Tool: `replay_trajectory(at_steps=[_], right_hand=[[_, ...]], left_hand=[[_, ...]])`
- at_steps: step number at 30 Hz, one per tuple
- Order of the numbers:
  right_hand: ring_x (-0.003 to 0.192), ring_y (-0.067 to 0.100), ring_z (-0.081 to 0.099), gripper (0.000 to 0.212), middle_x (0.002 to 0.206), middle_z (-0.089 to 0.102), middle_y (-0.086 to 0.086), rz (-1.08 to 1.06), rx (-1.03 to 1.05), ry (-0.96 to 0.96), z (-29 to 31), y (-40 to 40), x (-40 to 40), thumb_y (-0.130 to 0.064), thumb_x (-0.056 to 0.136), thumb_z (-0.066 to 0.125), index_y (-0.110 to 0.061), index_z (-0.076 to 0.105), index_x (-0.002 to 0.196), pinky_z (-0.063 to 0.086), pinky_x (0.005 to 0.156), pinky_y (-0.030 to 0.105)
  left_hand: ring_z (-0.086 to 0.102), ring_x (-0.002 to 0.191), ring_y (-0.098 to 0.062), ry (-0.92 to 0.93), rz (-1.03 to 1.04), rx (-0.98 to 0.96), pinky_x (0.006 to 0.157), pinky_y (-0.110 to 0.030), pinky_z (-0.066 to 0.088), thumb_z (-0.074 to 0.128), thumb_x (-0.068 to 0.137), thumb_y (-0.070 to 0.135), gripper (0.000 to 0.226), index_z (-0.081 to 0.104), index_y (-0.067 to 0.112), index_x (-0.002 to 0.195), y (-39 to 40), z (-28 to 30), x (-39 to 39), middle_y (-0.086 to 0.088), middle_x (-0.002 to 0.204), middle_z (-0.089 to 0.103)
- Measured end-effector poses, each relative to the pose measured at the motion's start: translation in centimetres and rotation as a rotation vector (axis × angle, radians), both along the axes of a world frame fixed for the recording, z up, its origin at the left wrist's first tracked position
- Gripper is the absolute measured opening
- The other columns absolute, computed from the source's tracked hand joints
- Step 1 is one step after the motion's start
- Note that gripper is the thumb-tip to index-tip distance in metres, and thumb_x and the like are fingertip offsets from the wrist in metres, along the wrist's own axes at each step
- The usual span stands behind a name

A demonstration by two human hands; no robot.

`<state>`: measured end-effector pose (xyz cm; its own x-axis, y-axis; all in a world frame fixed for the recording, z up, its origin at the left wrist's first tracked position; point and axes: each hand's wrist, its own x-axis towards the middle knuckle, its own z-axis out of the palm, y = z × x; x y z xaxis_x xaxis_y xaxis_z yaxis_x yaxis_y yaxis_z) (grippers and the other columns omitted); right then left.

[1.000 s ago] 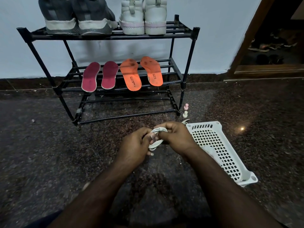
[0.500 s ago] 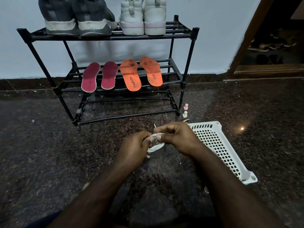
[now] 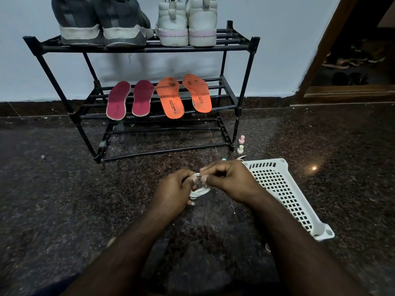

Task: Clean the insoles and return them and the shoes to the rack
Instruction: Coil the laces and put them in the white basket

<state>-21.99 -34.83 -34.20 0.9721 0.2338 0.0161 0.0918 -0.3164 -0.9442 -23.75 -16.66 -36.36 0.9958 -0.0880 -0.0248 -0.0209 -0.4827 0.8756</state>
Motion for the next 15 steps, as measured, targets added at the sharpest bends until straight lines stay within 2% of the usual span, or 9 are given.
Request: replay_trajectory(at_steps=[2, 3, 5, 7, 9, 11, 15], right_hand=[[0.079, 0.023, 0.067, 0.02, 0.088, 0.073, 0.006, -0.021, -0.032, -0.005, -0.2, 0.2, 0.1, -0.008, 0.077, 0.08, -0.023, 0.074, 0.089, 0.058, 0.082, 0.046], [0.076, 0.021, 0.066, 0.023, 0.086, 0.073, 0.001, -0.03, -0.057, -0.004, -0.2, 0.2, 0.1, -0.01, 0.076, 0.081, -0.025, 0.074, 0.091, 0.058, 0.08, 0.046], [0.07, 0.007, 0.066, 0.022, 0.079, 0.072, -0.014, -0.043, -0.113, -0.013, -0.2, 0.0, 0.3, -0.013, 0.076, 0.081, -0.025, 0.074, 0.093, 0.057, 0.069, 0.033], [0.061, -0.005, 0.061, 0.017, 0.068, 0.068, -0.022, -0.071, -0.161, -0.035, 0.1, -0.2, 0.3, -0.013, 0.077, 0.08, -0.025, 0.075, 0.089, 0.048, 0.062, 0.021], [0.062, -0.003, 0.063, 0.018, 0.069, 0.07, -0.019, -0.12, -0.179, -0.048, 0.2, -0.5, 0.4, -0.012, 0.077, 0.08, -0.027, 0.074, 0.082, 0.052, 0.063, 0.025], [0.068, 0.003, 0.068, 0.02, 0.075, 0.073, -0.013, -0.157, -0.181, -0.04, 0.1, -0.7, 0.6, -0.011, 0.076, 0.081, -0.029, 0.073, 0.08, 0.058, 0.07, 0.034], [0.075, 0.008, 0.07, 0.019, 0.08, 0.074, -0.009, -0.17, -0.17, -0.022, -0.1, -1.1, 0.8, -0.011, 0.075, 0.081, -0.028, 0.073, 0.08, 0.059, 0.079, 0.041]], left_hand=[[0.07, 0.052, -0.013, -0.006, 0.003, -0.009, 0.055, -0.03, 0.058, 0.057, 0.101, 0.024, 0.015, 0.069, 0.028, 0.093, -0.1, 0.0, -0.1, 0.005, 0.079, 0.074], [0.07, 0.052, -0.013, -0.005, 0.007, -0.024, 0.055, -0.031, 0.059, 0.057, 0.101, 0.024, 0.015, 0.07, 0.027, 0.094, -0.1, 0.1, -0.1, 0.005, 0.079, 0.074], [0.07, 0.053, -0.014, 0.006, 0.017, -0.058, 0.054, -0.03, 0.058, 0.058, 0.1, 0.023, 0.014, 0.071, 0.026, 0.096, -0.3, -0.1, 0.0, 0.005, 0.081, 0.074], [0.072, 0.059, -0.017, 0.033, 0.018, -0.131, 0.056, -0.032, 0.06, 0.061, 0.099, 0.02, 0.012, 0.072, 0.025, 0.099, -0.5, -0.4, 0.1, 0.004, 0.085, 0.074], [0.074, 0.068, -0.019, 0.082, 0.01, -0.24, 0.063, -0.039, 0.063, 0.063, 0.097, 0.014, 0.015, 0.071, 0.022, 0.106, -0.8, -0.7, 0.2, 0.001, 0.09, 0.075], [0.073, 0.075, -0.014, 0.123, 0.005, -0.321, 0.066, -0.036, 0.063, 0.063, 0.096, 0.008, 0.019, 0.07, 0.019, 0.111, -1.1, -0.8, 0.2, 0.0, 0.091, 0.076], [0.072, 0.073, -0.012, 0.133, -0.006, -0.298, 0.069, -0.031, 0.061, 0.058, 0.1, 0.012, 0.022, 0.071, 0.018, 0.117, -1.4, -1.1, 0.0, 0.003, 0.089, 0.077]])
